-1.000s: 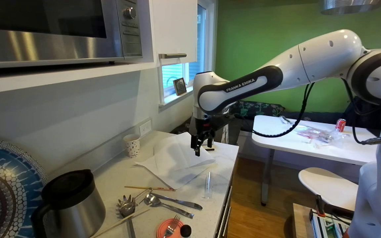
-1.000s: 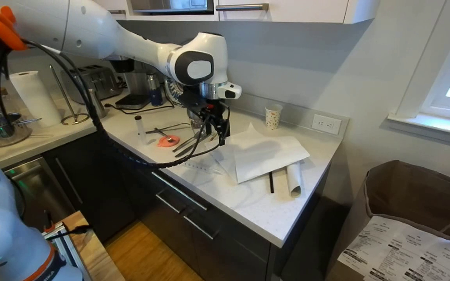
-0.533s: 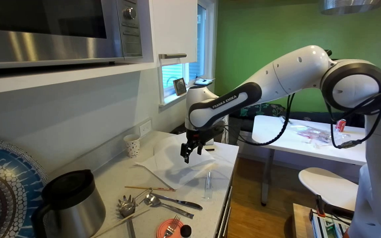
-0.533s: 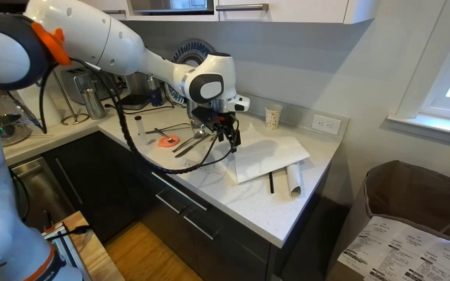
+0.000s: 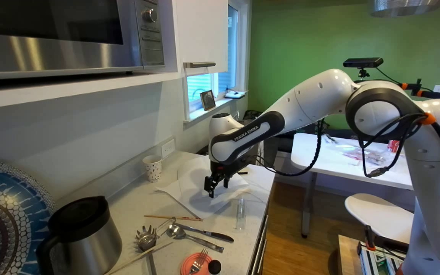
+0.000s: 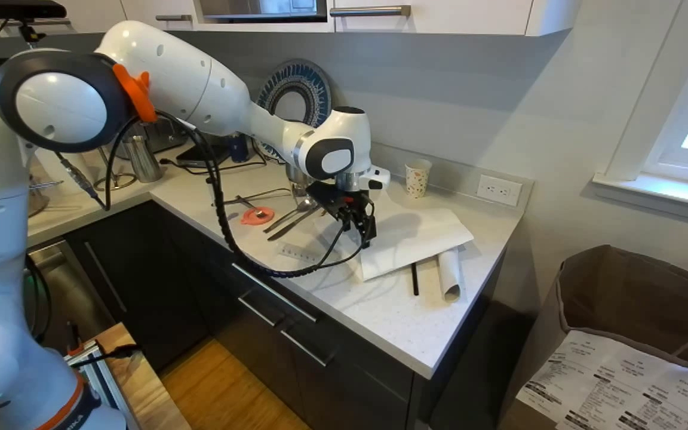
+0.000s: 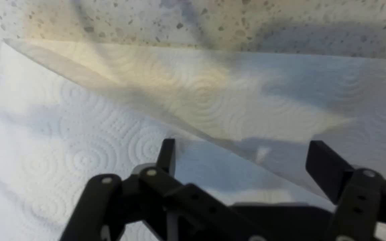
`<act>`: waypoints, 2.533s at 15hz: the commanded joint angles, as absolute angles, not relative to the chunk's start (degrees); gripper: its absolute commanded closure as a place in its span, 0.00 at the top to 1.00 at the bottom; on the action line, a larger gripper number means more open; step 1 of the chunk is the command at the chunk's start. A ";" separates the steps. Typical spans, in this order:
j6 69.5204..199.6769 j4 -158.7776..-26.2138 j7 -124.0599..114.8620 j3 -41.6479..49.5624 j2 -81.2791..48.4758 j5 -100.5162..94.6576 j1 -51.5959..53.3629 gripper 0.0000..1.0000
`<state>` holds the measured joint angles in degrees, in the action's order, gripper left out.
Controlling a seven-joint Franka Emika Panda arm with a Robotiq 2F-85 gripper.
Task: Pick up the paper towel and fold it once
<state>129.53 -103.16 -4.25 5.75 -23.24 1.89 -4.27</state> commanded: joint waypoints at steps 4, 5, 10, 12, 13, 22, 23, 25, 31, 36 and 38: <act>131.07 -99.27 -3.71 4.98 -28.09 3.15 -5.70 0.75; 129.54 -98.61 -3.77 4.90 -28.12 3.17 -5.67 0.68; 128.31 -98.45 -4.54 5.26 -26.85 1.58 -4.78 0.28; 129.10 -98.95 -5.29 5.83 -25.78 0.16 -4.20 0.13; 129.16 -99.12 -5.37 5.89 -25.30 -0.16 -4.12 0.04; 129.66 -103.23 -4.24 5.79 -14.56 -1.24 -4.27 0.00; 129.87 -104.02 -4.07 5.84 -12.82 -1.62 -4.29 0.00; 130.34 -106.10 -3.24 5.90 -8.83 -2.96 -4.31 0.00; 132.78 -112.86 1.89 5.60 2.91 -1.72 -5.14 0.00; 130.46 -116.93 14.64 6.37 9.60 5.48 -4.33 0.00; 129.03 -118.13 19.45 7.02 11.56 8.27 -3.88 0.00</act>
<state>130.69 -114.28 12.43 5.86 7.44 3.95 -4.70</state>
